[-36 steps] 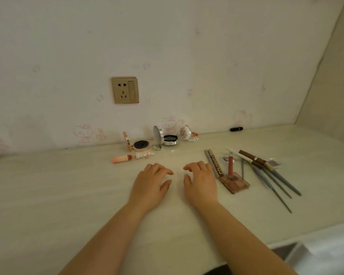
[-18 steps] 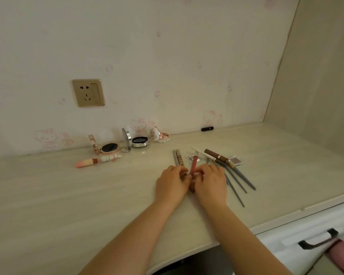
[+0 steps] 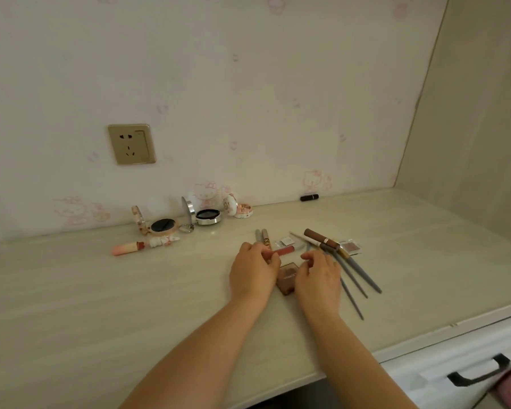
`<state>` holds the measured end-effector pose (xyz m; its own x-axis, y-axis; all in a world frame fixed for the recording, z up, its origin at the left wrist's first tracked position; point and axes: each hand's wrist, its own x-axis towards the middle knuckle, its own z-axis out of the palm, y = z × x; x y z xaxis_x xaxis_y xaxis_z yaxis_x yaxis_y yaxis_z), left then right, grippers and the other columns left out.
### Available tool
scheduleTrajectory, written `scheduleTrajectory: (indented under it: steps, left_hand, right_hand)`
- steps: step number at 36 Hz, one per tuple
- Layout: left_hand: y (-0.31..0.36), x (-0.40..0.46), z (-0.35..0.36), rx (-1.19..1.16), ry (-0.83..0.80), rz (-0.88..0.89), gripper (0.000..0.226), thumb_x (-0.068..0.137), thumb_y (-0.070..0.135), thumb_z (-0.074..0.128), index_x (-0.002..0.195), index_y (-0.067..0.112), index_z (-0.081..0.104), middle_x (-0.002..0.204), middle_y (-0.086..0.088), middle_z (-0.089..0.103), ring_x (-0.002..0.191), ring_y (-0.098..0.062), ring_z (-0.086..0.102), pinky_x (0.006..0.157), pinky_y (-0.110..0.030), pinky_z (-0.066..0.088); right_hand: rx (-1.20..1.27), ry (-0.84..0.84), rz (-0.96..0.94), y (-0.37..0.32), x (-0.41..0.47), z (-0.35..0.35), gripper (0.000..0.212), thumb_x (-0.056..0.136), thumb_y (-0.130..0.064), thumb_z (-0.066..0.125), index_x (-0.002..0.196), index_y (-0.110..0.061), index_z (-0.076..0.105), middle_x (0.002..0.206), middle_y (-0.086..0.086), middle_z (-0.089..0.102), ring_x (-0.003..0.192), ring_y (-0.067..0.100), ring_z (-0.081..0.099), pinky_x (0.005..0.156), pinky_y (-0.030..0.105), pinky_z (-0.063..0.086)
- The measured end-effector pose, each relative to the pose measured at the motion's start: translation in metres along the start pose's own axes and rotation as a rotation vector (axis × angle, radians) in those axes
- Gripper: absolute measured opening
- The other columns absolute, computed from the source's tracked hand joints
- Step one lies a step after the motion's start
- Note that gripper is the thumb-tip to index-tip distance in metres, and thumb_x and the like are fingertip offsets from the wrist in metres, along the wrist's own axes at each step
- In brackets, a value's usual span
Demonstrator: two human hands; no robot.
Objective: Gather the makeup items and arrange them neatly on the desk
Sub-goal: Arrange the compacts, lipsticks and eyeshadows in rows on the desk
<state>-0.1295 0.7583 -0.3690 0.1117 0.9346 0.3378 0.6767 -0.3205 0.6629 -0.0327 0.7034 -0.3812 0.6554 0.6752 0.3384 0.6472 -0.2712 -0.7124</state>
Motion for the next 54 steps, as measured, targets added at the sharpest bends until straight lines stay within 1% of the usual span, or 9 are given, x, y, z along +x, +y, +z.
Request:
scheduleTrajectory:
  steps: [5, 12, 18, 25, 30, 39, 44, 49, 54]
  left_hand:
    - [-0.031, -0.008, -0.051, -0.11, 0.001, 0.031, 0.007, 0.087, 0.035, 0.061, 0.089, 0.029, 0.063, 0.088, 0.01, 0.058, 0.083, -0.009, 0.055, 0.071, -0.025, 0.045]
    - [-0.09, -0.028, -0.131, -0.342, 0.054, -0.021, 0.005, 0.085, 0.027, 0.065, 0.086, 0.032, 0.063, 0.082, 0.015, 0.061, 0.077, 0.004, 0.054, 0.066, -0.001, 0.037]
    - [-0.139, -0.045, -0.182, -0.346, 0.068, -0.066, 0.013, 0.085, 0.026, 0.066, 0.081, 0.037, 0.062, 0.082, 0.015, 0.063, 0.078, 0.007, 0.055, 0.066, -0.001, 0.038]
    - [-0.195, -0.049, -0.215, -0.222, 0.069, -0.107, 0.004, 0.087, 0.029, 0.063, 0.089, 0.032, 0.064, 0.082, 0.017, 0.062, 0.078, 0.0, 0.055, 0.066, -0.003, 0.037]
    - [-0.205, -0.045, -0.215, -0.189, 0.046, -0.111, 0.006, 0.089, 0.034, 0.058, 0.085, 0.038, 0.06, 0.08, 0.017, 0.061, 0.076, 0.001, 0.055, 0.063, -0.008, 0.038]
    - [-0.207, -0.043, -0.212, -0.191, 0.06, -0.209, 0.047, 0.095, 0.049, 0.038, 0.057, 0.027, 0.057, 0.053, 0.008, 0.053, 0.056, -0.005, 0.052, 0.059, -0.02, 0.038]
    - [-0.21, -0.044, -0.218, -0.217, 0.073, -0.17, 0.037, 0.096, 0.04, 0.043, 0.062, 0.029, 0.053, 0.057, 0.009, 0.054, 0.057, -0.001, 0.05, 0.057, -0.009, 0.036]
    - [-0.211, -0.048, -0.219, -0.273, 0.059, -0.105, 0.025, 0.093, 0.026, 0.053, 0.069, 0.031, 0.053, 0.061, 0.012, 0.054, 0.058, 0.004, 0.048, 0.06, -0.007, 0.036]
    - [-0.209, -0.048, -0.22, -0.278, 0.083, -0.072, 0.023, 0.093, 0.022, 0.054, 0.072, 0.032, 0.054, 0.069, 0.01, 0.056, 0.065, -0.003, 0.048, 0.061, -0.009, 0.035]
  right_hand:
    - [0.089, 0.02, -0.041, -0.007, -0.005, -0.002, 0.019, 0.094, -0.02, 0.046, 0.109, -0.017, 0.056, 0.11, 0.003, 0.058, 0.108, 0.021, 0.049, 0.09, 0.036, 0.043]
    - [0.332, -0.21, -0.099, -0.063, -0.027, 0.017, 0.025, 0.096, -0.04, 0.04, 0.115, -0.029, 0.05, 0.083, -0.006, 0.06, 0.077, 0.013, 0.058, 0.074, 0.038, 0.05]
    - [0.608, -0.524, -0.014, -0.131, -0.062, 0.065, 0.03, 0.098, -0.036, 0.041, 0.089, -0.018, 0.064, 0.06, -0.001, 0.057, 0.052, 0.011, 0.047, 0.052, 0.025, 0.037]
    - [0.733, -0.726, 0.077, -0.168, -0.093, 0.108, 0.03, 0.097, -0.029, 0.047, 0.076, -0.011, 0.057, 0.052, -0.001, 0.043, 0.041, 0.007, 0.036, 0.044, 0.022, 0.031]
    - [0.66, -0.644, 0.021, -0.167, -0.101, 0.12, 0.03, 0.098, -0.029, 0.043, 0.076, -0.013, 0.057, 0.05, -0.006, 0.04, 0.045, 0.008, 0.034, 0.048, 0.024, 0.027]
    - [0.724, -0.697, -0.071, -0.159, -0.105, 0.108, 0.024, 0.099, -0.017, 0.041, 0.078, -0.011, 0.051, 0.056, -0.001, 0.041, 0.046, 0.008, 0.034, 0.046, 0.02, 0.03]
    - [0.693, -0.812, -0.115, -0.158, -0.103, 0.102, 0.025, 0.092, 0.001, 0.044, 0.098, -0.022, 0.052, 0.075, 0.005, 0.057, 0.056, 0.012, 0.045, 0.051, 0.021, 0.038]
    - [0.515, -0.744, -0.259, -0.155, -0.101, 0.102, 0.024, 0.098, -0.019, 0.043, 0.081, -0.014, 0.061, 0.06, -0.003, 0.058, 0.047, 0.006, 0.043, 0.048, 0.016, 0.036]
    - [0.473, -0.772, -0.308, -0.151, -0.095, 0.098, 0.014, 0.092, -0.009, 0.052, 0.089, -0.021, 0.059, 0.071, -0.003, 0.057, 0.057, 0.007, 0.046, 0.049, 0.011, 0.038]
